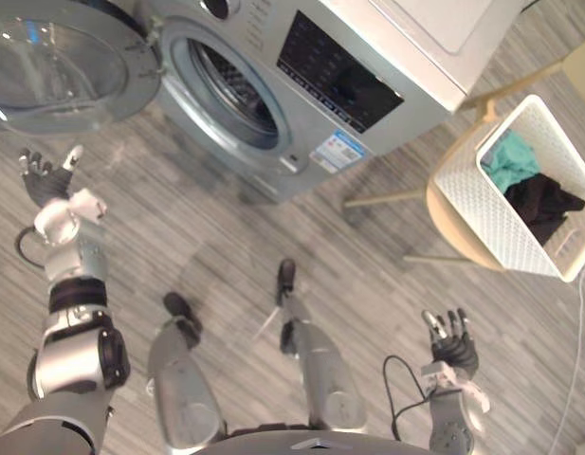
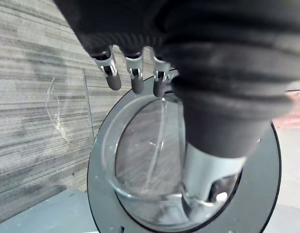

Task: Pick up the laundry basket with both hands and put the clothes into the washing machine.

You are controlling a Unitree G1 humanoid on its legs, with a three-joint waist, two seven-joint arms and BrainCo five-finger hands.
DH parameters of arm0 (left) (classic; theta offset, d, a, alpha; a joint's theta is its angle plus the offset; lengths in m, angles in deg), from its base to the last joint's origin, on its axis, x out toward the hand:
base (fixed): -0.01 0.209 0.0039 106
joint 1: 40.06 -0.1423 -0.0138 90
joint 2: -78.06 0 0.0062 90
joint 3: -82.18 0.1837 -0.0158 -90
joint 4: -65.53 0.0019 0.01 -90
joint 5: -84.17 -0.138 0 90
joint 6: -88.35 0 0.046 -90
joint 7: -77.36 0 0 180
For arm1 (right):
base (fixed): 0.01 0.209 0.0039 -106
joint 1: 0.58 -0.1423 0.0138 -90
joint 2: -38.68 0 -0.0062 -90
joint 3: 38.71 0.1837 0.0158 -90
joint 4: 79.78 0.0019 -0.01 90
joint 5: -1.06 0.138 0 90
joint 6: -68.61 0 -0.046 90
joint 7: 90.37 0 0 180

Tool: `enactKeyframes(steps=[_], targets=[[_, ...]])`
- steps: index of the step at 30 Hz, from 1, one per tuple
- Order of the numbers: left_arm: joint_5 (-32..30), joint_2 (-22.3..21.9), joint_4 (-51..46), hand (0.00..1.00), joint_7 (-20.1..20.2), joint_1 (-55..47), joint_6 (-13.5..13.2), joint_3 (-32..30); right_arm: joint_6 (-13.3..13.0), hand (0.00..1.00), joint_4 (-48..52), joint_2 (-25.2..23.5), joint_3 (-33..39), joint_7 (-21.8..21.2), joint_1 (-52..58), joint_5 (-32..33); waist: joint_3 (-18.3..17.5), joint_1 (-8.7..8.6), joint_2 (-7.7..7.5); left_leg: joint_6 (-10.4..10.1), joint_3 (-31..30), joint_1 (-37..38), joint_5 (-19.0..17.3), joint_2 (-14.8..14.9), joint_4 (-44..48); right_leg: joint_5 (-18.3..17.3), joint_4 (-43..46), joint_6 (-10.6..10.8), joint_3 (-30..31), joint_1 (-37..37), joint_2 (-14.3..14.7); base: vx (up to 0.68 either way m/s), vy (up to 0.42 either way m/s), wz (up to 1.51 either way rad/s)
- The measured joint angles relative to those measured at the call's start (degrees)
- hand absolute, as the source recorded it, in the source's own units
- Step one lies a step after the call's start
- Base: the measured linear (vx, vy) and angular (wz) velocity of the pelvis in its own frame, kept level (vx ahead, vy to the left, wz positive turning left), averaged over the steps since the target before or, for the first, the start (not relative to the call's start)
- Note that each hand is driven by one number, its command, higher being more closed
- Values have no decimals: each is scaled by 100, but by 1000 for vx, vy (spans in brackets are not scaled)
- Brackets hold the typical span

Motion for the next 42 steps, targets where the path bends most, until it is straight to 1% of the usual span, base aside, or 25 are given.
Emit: enactKeyframes(steps=[3,4,7,8,10,11,13,16,20,22,25,26,27,29,30,31,32,33,34,35,36,37,38,39,42], targets=[[5,-154,-40,0,56,-587,-7,-2,2,0,-279,0,46,-2,-26,-9,-10,33,13,-30,-107,429,189,-217,-440,-315,297,-10,-182,276,-117,55,-41,49],[2,-295,-139,0,164,-1054,-8,-1,9,0,-615,-3,147,-4,-108,-34,-50,46,52,-34,-177,688,302,-384,-717,-473,429,-3,-288,446,-205,72,-31,50],[-89,-631,-239,0,359,-1819,-42,3,51,0,-1234,7,356,-9,-205,-68,-309,123,181,-31,-210,979,479,-616,-1114,-637,544,40,-349,584,-326,84,2,34],[-100,-768,-227,0,419,-2115,-44,5,58,0,-1505,7,438,-12,-268,-68,-424,140,250,-33,-212,1108,525,-700,-1266,-670,546,70,-373,671,-364,95,13,22],[-191,-1098,-81,0,650,-2820,-61,86,66,0,-2204,20,667,-17,-472,-83,-666,132,468,-29,-281,1547,560,-858,-1511,-764,535,121,-498,1093,-460,114,22,29],[-296,-1172,7,0,723,-2988,-75,136,77,0,-2366,30,707,-18,-496,-132,-754,137,517,-31,-296,1645,562,-892,-1572,-783,523,130,-529,1191,-482,113,35,27],[-579,-1475,394,0,947,-3540,-102,371,122,0,-2884,57,823,-26,-583,-300,-1105,145,644,-37,-336,2024,568,-1029,-1790,-860,481,179,-634,1554,-563,85,37,19],[-846,-1890,1182,0,1211,-3939,-68,615,183,0,-3522,62,923,-30,-696,-508,-1434,149,656,-28,-328,2410,608,-1179,-2049,-924,426,247,-637,1855,-643,28,37,6],[-1006,-2225,1855,0,1406,-4156,120,896,222,0,-4326,38,1143,-20,-812,-749,-1633,138,605,-17,-235,2736,726,-1323,-2393,-952,385,266,-599,2017,-710,-28,37,-3],[-1115,-2159,1941,0,1488,-4150,140,988,278,0,-4735,45,1283,-19,-822,-804,-1645,122,598,-22,-173,2954,801,-1377,-2575,-948,359,256,-515,2107,-708,-48,23,-19],[-1357,-2125,2296,0,1537,-4081,165,1006,406,0,-5279,34,1833,-3,-737,-1190,-1760,-45,603,-49,10,3237,788,-1454,-2746,-937,351,248,-290,2127,-710,-51,30,-36],[-1407,-2117,2372,0,1533,-4068,229,984,449,0,-5394,37,2028,1,-694,-1198,-1781,-109,550,-63,92,3275,773,-1460,-2744,-932,356,246,-219,2111,-709,-11,21,-46],[-1473,-2120,2488,0,1527,-4011,270,875,468,0,-5407,3,2259,13,-593,-1198,-1780,-154,553,-84,228,3387,741,-1465,-2731,-919,382,242,-81,2102,-695,-18,24,-51],[-1648,-2165,2506,0,1521,-3945,304,658,471,0,-5366,-29,2383,18,-484,-1195,-1785,-161,546,-98,559,3459,686,-1468,-2717,-897,474,216,213,1930,-657,-51,30,-88],[-1818,-2195,2503,0,1495,-3921,320,546,476,0,-5342,-41,2288,20,-445,-1195,-1790,-181,521,-99,900,3486,598,-1446,-2616,-842,491,143,481,1715,-593,-55,21,-153],[-1919,-2196,2500,0,1487,-3898,325,409,503,0,-5310,-51,2085,19,-432,-1196,-1796,-184,487,-139,1281,3388,449,-1340,-2327,-813,480,-8,481,1449,-561,-53,9,-161],[-1977,-2197,2498,0,1487,-3895,327,364,514,0,-5297,-56,2074,19,-446,-1198,-1805,-164,490,-167,1508,3354,376,-1265,-2193,-891,462,-192,360,1322,-547,-37,-10,-200],[-2115,-2235,2501,0,1484,-3874,339,247,519,0,-5284,-38,2077,24,-517,-1199,-1793,-157,568,-124,2021,3343,305,-1057,-2107,-1192,434,-632,-224,1179,-542,-76,-34,-211],[-2260,-2244,2506,0,1484,-3864,346,215,527,0,-5292,-37,2052,28,-637,-1230,-1827,-187,673,-140,2422,3396,290,-862,-2081,-1254,669,-723,-1088,1030,-650,-44,-52,-200],[-2316,-2203,2509,0,1482,-3845,354,212,539,0,-5293,-45,2018,28,-651,-1288,-1814,-209,620,-177,2585,3444,277,-808,-2053,-1281,889,-764,-1527,988,-776,34,-92,-161],[-2408,-2114,2503,0,1482,-3796,359,211,556,0,-5332,-71,2013,27,-585,-1430,-1783,-189,512,-256,2857,3589,264,-779,-1949,-1309,1154,-831,-2263,1008,-1010,96,-107,-133],[-2470,-2055,2505,0,1483,-3704,373,208,558,0,-5370,-68,2019,26,-565,-1447,-1774,-161,352,-365,3096,3670,266,-699,-1723,-926,1268,-845,-2538,1011,-1116,113,-169,-120],[-2470,-2014,2510,0,1483,-3663,381,180,556,0,-5375,-60,2020,21,-536,-1496,-1784,-182,326,-407,3132,3684,242,-617,-1629,-840,1333,-721,-2484,971,-1089,101,-185,-82],[-2471,-2044,2507,0,1489,-3516,381,176,557,0,-5385,-20,2030,22,-533,-1645,-1771,-244,373,-419,3100,3649,249,-448,-1516,-899,1440,-695,-2424,891,-954,94,-198,-41],[-2470,-2273,2523,0,1491,-3201,385,-227,563,0,-5718,125,2555,23,-708,-1673,-1685,-275,529,-508,3106,3680,366,-227,-1529,-1310,1862,-677,-2369,726,-778,39,-122,-13]])
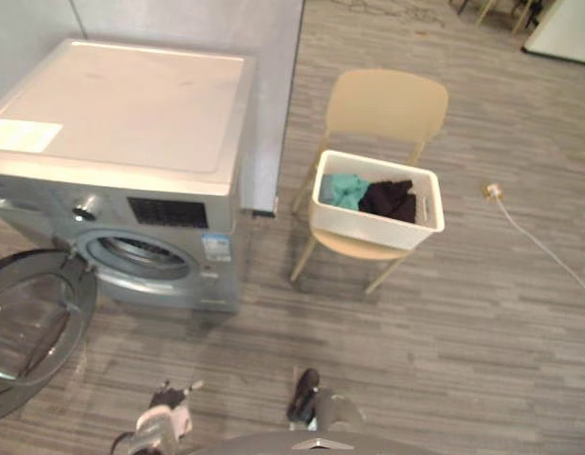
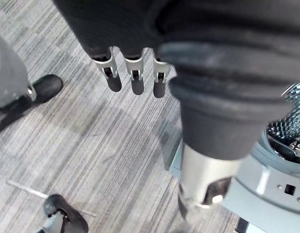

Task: Pick up the laundry basket with both hands and put the clothes into the washing machine.

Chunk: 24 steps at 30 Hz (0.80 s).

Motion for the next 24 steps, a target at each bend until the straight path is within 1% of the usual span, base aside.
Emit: enactKeyframes(steps=[1,2,3,4,5,6,7,8,9,10,11,12,13,14,15,16,17,18,19,20,21,22,23,24], targets=[[4,-34,-2,0,-6,16,2,-154,-1,0,-110,10,126,4,-32,1,43,-1,73,57,3,33,50,55,7,-108,62,22,-12,22,33,30,-155,4],[6,-85,-29,0,-19,1,3,-440,26,0,-143,-10,234,9,-43,3,25,-15,120,91,-25,49,74,284,178,-304,192,0,-84,62,126,49,-194,4],[17,-118,-80,0,-36,16,3,-648,39,0,-106,-94,217,13,-18,24,60,-18,240,121,-37,-3,62,679,662,-508,279,-53,-152,110,255,66,-216,-1],[44,-120,-89,0,-60,18,3,-714,38,0,-91,-120,213,12,-23,59,79,-2,273,199,-28,-16,80,885,958,-576,278,-78,-159,165,319,102,-242,-20],[172,-124,-91,0,-138,-29,3,-711,30,0,-60,-168,160,11,-50,140,116,84,329,859,-20,-85,215,1369,1746,-688,239,-144,-114,292,489,116,-254,-35],[248,-133,-91,0,-151,-67,4,-618,23,0,48,-183,-51,16,-57,157,168,163,344,1485,-233,-246,522,1790,2558,-757,130,-184,-30,489,610,116,-258,-36],[275,-196,-95,0,-159,-80,4,-575,11,0,155,-180,-215,31,-58,159,211,191,315,1470,-447,-389,443,1891,2990,-768,71,-189,27,575,640,101,-252,-34],[314,-332,-173,0,-194,-164,-60,-367,-25,0,284,-149,-521,75,-133,158,205,234,347,1217,-1008,-765,114,1761,3576,-769,-115,-192,135,744,682,64,-168,-36],[391,-407,-255,0,-189,-152,-68,-155,-68,0,373,-74,-731,106,-249,155,199,287,361,975,-1621,-1187,-198,1360,3803,-757,-319,-174,245,872,718,53,-160,-53],[472,-400,-260,0,-175,-144,-94,59,-75,0,373,-10,-955,117,-459,151,200,320,364,832,-2047,-1519,-435,892,3707,-708,-593,-98,369,1004,804,21,-81,-45],[479,-394,-259,0,-174,-146,-107,85,-84,0,380,-6,-1005,118,-499,148,200,335,363,826,-2087,-1573,-484,795,3653,-701,-666,-88,387,1034,830,51,-76,-68],[531,-388,-281,0,-176,-152,-124,119,-110,0,585,-36,-1310,122,-627,142,204,439,364,790,-2167,-1780,-717,419,3358,-661,-973,-42,565,1149,985,85,-46,-80],[570,-369,-287,0,-177,-147,-123,196,-132,0,774,-33,-1528,102,-744,98,207,518,359,662,-2548,-2064,-887,-79,2878,-578,-1142,4,721,1171,1070,98,-27,-89],[563,-356,-290,0,-171,-146,-124,248,-138,0,850,-35,-1640,69,-827,22,208,556,362,607,-2818,-2199,-948,-340,2633,-547,-1187,-6,794,1168,1106,89,-3,-84],[561,-355,-292,0,-174,-149,-123,298,-135,0,877,-26,-1702,15,-963,-40,218,643,384,617,-3489,-2349,-938,-848,1955,-432,-1253,2,868,1221,1158,94,41,-95],[477,-356,-288,0,-169,-172,-123,300,-133,0,871,-29,-1750,-19,-1044,-201,191,737,433,679,-4228,-2330,-849,-1208,1262,-384,-1296,8,1083,1260,1297,96,53,-107],[445,-368,-284,0,-166,-216,-115,276,-133,0,885,-32,-1869,-25,-1100,-206,174,796,469,755,-4483,-2326,-772,-1274,1052,-344,-1295,15,1169,1271,1373,130,86,-130],[458,-378,-283,0,-153,-292,-112,193,-131,0,893,-78,-1947,-53,-1138,-264,151,895,489,1123,-4626,-2190,-534,-1323,1014,-325,-1288,24,1419,1345,1467,131,69,-109],[449,-349,-291,0,-141,-298,-114,198,-131,0,1015,-216,-2024,-56,-1142,-411,127,931,348,1125,-4468,-2032,-582,-1371,846,-328,-1269,60,1615,1425,1443,188,81,-86],[449,-334,-289,0,-136,-328,-113,198,-141,0,1064,-262,-2060,-59,-1112,-425,83,903,275,1124,-4406,-1978,-605,-1399,772,-366,-1195,75,1633,1401,1396,214,73,-35],[420,-287,-293,0,-128,-306,-117,229,-142,0,1070,-311,-2116,-70,-1047,-426,20,869,159,1099,-4326,-1883,-663,-1447,683,-514,-939,111,1655,1291,1297,259,96,-25],[402,-263,-289,0,-133,-250,-117,248,-140,0,1044,-332,-2166,-143,-977,-421,-14,905,107,1074,-4190,-1802,-747,-1467,630,-683,-422,287,1749,1061,1182,220,83,-32],[402,-240,-282,0,-132,-209,-117,291,-140,0,1040,-339,-2203,-180,-967,-420,-31,911,57,1082,-4166,-1762,-774,-1491,596,-761,-20,412,1794,873,1118,204,71,-38],[402,-175,-277,0,-136,-236,-116,456,-141,0,1024,-353,-2327,-225,-970,-423,-5,911,25,1119,-4061,-1660,-805,-1489,592,-855,1012,684,1916,423,940,145,33,-26]])
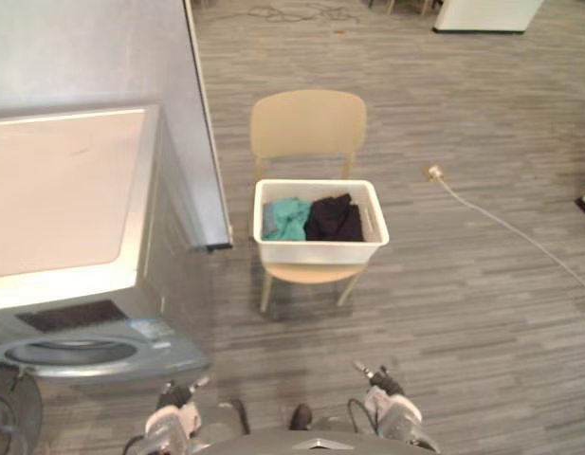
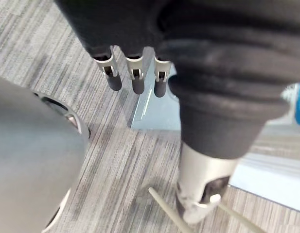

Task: Pick up the laundry basket with both hands and put the clothes into the washing machine.

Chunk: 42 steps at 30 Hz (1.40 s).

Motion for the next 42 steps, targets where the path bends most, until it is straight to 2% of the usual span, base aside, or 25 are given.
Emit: enactKeyframes(steps=[2,3,4,6,7,8,9,10,11,12,13,14,15,19,20,21,23,25,26,27,29,30,34,37,42], targets=[[0,108,-5,0,0,-24,3,285,8,0,1,-12,-30,-42,38,-20,95,-61,-56,21,12,235,-62,2,55,86,1421,317,51,-476,-280,195,-43,3],[0,136,4,0,-1,-29,10,288,12,0,-39,40,-23,-41,41,-110,120,-162,-33,15,-67,365,-104,47,103,9,1939,263,60,-581,-431,203,-111,29],[0,144,9,0,-2,-79,12,287,14,0,-68,65,5,-41,50,-170,124,-172,-41,12,-100,454,-102,55,66,-100,2034,211,40,-573,-537,203,-157,46],[-9,147,7,0,0,-80,12,295,16,0,-382,171,241,-19,121,-253,106,-218,-85,-127,-248,730,-20,82,-167,-337,1671,-78,-388,-363,-1358,255,-297,54],[-56,138,13,0,-10,-37,15,281,17,0,-467,149,489,19,148,-349,105,-219,-84,-221,-356,767,28,121,-210,-336,1269,-174,-332,-334,-1698,228,-364,44],[-80,139,23,0,-13,-41,14,278,-6,0,-438,133,602,61,179,-398,111,-232,-74,-312,-432,762,23,179,-200,-269,926,-230,-176,-294,-1771,150,-317,32],[-103,159,45,0,-14,-59,14,278,9,0,-454,142,699,71,196,-430,110,-258,-75,-491,-548,743,-3,275,-182,-16,283,-256,198,-176,-1750,133,-384,35],[-215,330,55,0,-9,-98,10,295,31,0,-571,78,803,74,250,-446,6,-272,-361,-794,-726,698,-92,238,-211,911,-765,-210,844,66,-1766,123,-401,40],[-276,418,124,0,-9,-89,13,343,33,0,-734,73,889,76,237,-441,20,-287,-415,-899,-843,625,-108,256,-210,718,-935,617,1109,224,-1686,107,-617,35],[-321,380,331,0,-4,-50,43,477,80,0,-999,205,1028,90,222,-439,-31,-268,-187,-996,-1069,580,-157,479,-319,526,-1178,712,1039,320,-1403,86,-510,16],[-419,260,327,0,2,-44,54,479,106,0,-1112,384,1113,106,247,-440,-62,-262,-35,-1004,-1349,591,-94,521,-524,481,-1274,685,910,321,-1207,58,-407,0],[-444,233,339,0,4,-52,58,471,129,0,-1130,454,1145,109,229,-440,-74,-259,35,-976,-1432,647,-15,542,-639,466,-1259,662,870,321,-1128,103,-241,3],[-517,217,422,0,3,-95,58,455,144,0,-1147,577,1190,107,327,-441,-121,-290,124,-1058,-1463,744,175,657,-839,399,-1218,597,751,376,-1015,108,-221,24],[-409,266,425,0,-16,-77,45,349,150,0,-1138,664,1073,92,406,-445,-154,-361,174,-1227,-1789,639,443,953,-798,282,-1349,462,198,799,-773,94,-174,60],[-174,316,418,0,-47,-84,32,200,126,0,-1117,584,949,78,395,-378,-116,-390,58,-1201,-1974,410,510,1010,-464,264,-1527,410,-58,995,-703,37,-143,93],[13,358,336,0,-97,-120,32,180,118,0,-1095,495,766,61,333,-318,-26,-380,-95,-1044,-2055,88,635,1012,75,239,-1650,317,-207,1161,-676,12,-141,83],[181,405,10,0,-130,-111,4,214,92,0,-830,418,561,59,284,-125,93,-294,-204,-832,-2016,-373,921,1025,848,272,-1768,279,-369,1353,-649,-29,-151,49],[182,411,-54,0,-149,-145,-22,290,11,0,-307,468,377,60,259,-7,133,-214,-218,-876,-1816,-504,1194,1047,1043,351,-1879,206,-382,1494,-653,-23,-125,14],[175,368,-62,0,-163,-154,-22,452,-47,0,172,550,369,64,217,12,130,-214,-208,-919,-1610,-469,1020,1029,903,428,-2030,201,-385,1513,-694,0,0,0],[161,271,-55,0,-155,-167,-20,647,-121,0,606,654,317,76,153,13,134,-269,2,-872,-1367,-390,856,911,480,517,-2128,227,-387,1457,-680,-17,68,2],[95,176,-25,0,-156,-179,-23,792,-150,0,1281,835,207,133,140,15,71,-333,186,-843,-1091,-68,865,772,-550,652,-2261,326,-454,1324,-665,21,84,15],[59,194,9,0,-163,-184,-19,867,-159,0,1546,827,162,203,108,15,70,-343,205,-918,-1085,32,906,709,-911,704,-2299,336,-464,1250,-683,35,115,15],[-236,480,-10,0,-224,-184,-12,1081,-268,0,2640,604,-209,356,-11,-1,84,-293,-51,-809,-1088,37,1120,452,-1266,918,-2599,372,-471,1242,-847,-4,95,10],[-633,536,-16,0,-240,-151,-19,1261,-446,0,3266,627,-566,447,-317,-188,65,-250,-65,-758,-1032,158,1291,298,-1626,1030,-2796,442,-454,1277,-944,1,55,3],[-625,544,-29,0,-249,-146,-65,1342,-491,0,3405,1120,-1490,420,-1075,-680,48,-82,-33,-765,-987,67,1375,266,-1801,1103,-2882,482,-444,1124,-954,0,8,-3]])
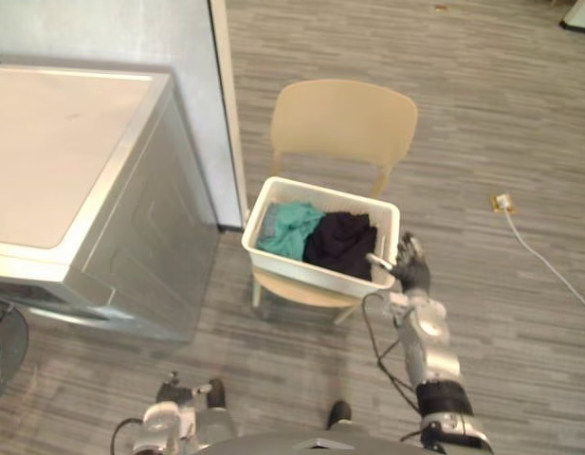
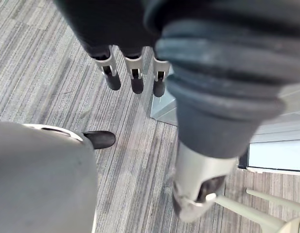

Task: Pick up the laundry basket with both hands and put the clothes into the washing machine.

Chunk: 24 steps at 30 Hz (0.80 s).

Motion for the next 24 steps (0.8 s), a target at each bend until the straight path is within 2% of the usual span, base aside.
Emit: enactKeyframes(steps=[4,7,9,13,16,18,21,24], targets=[[-2,6,-214,0,5,9,-29,-15,3,0,-155,601,-458,-29,-910,-345,122,104,-62,38,-128,-400,80,0,60,83,-3,-10,-56,-307,6,-2,-7,11],[6,69,-254,0,0,229,-116,-121,24,0,-882,1296,-991,5,-2089,-771,514,172,-140,48,-361,-734,89,8,309,114,7,-29,-234,-358,27,-46,-5,35],[37,173,-407,0,-36,372,-121,-157,39,0,-1340,1704,-1514,20,-3181,-1141,869,292,-202,48,-500,-1103,89,53,515,142,80,-68,-328,-580,66,-118,12,24],[196,298,-445,0,-222,494,-121,-218,115,0,-2035,2172,-2622,-7,-4735,-1447,1492,511,-287,50,-592,-1448,93,89,728,233,103,-115,-354,-803,97,-103,23,4],[422,346,-586,0,-327,503,-120,-218,125,0,-2321,2404,-3183,-99,-5395,-1577,1680,666,-392,61,-635,-1785,101,92,828,304,100,-131,-379,-1080,106,-57,19,4],[550,360,-688,0,-373,550,-132,-215,120,0,-2334,2583,-3534,-205,-5648,-1601,1822,698,-441,70,-672,-1920,109,83,886,338,93,-135,-397,-1149,106,-32,15,7],[808,448,-893,0,-385,643,-195,-176,102,0,-2525,2838,-4131,-417,-5917,-2101,1971,733,-554,72,-768,-2129,123,89,919,356,95,-151,-490,-1282,129,-44,11,11],[908,461,-906,0,-392,768,-210,-82,103,0,-2586,3017,-4270,-464,-5943,-2326,1978,767,-566,80,-796,-2286,167,88,914,387,92,-173,-524,-1409,136,-18,9,3]])
